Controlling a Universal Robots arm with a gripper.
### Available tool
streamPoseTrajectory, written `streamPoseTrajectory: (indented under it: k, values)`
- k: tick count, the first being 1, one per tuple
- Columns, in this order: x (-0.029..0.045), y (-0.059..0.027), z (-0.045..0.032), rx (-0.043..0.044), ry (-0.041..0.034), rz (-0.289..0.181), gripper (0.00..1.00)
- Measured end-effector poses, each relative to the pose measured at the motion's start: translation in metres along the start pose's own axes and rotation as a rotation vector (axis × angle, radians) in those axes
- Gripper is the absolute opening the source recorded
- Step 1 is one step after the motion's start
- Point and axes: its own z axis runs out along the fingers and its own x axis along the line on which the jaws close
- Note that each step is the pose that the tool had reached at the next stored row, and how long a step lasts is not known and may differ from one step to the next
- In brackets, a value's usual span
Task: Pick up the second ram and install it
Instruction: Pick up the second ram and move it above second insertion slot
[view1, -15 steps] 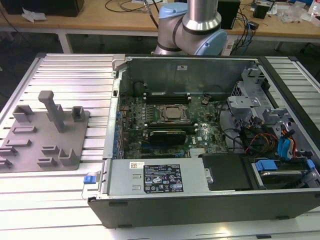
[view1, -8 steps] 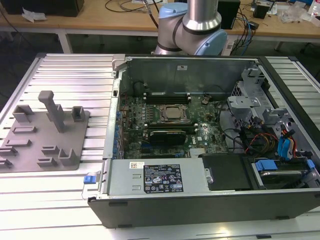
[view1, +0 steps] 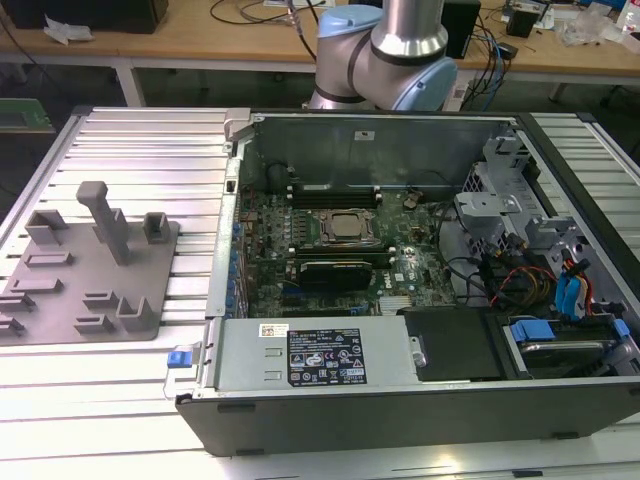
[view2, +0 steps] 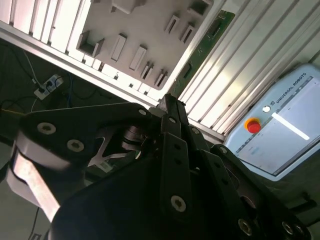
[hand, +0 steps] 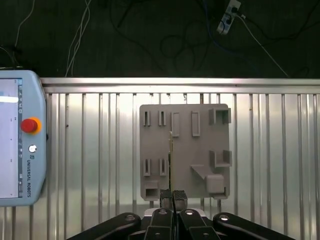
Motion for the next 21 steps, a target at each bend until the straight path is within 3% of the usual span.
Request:
streamPoseTrajectory:
  k: [5, 9, 21]
  values:
    - [0.0, -0.0247, 0.0026, -0.0038, -0.0001, 0.0, 0.09]
    - [0.0, -0.0529, 0.0043, -0.0077, -0.0002, 0.001, 0.09]
    - [0.0001, -0.1102, 0.0058, -0.014, -0.0001, 0.001, 0.09]
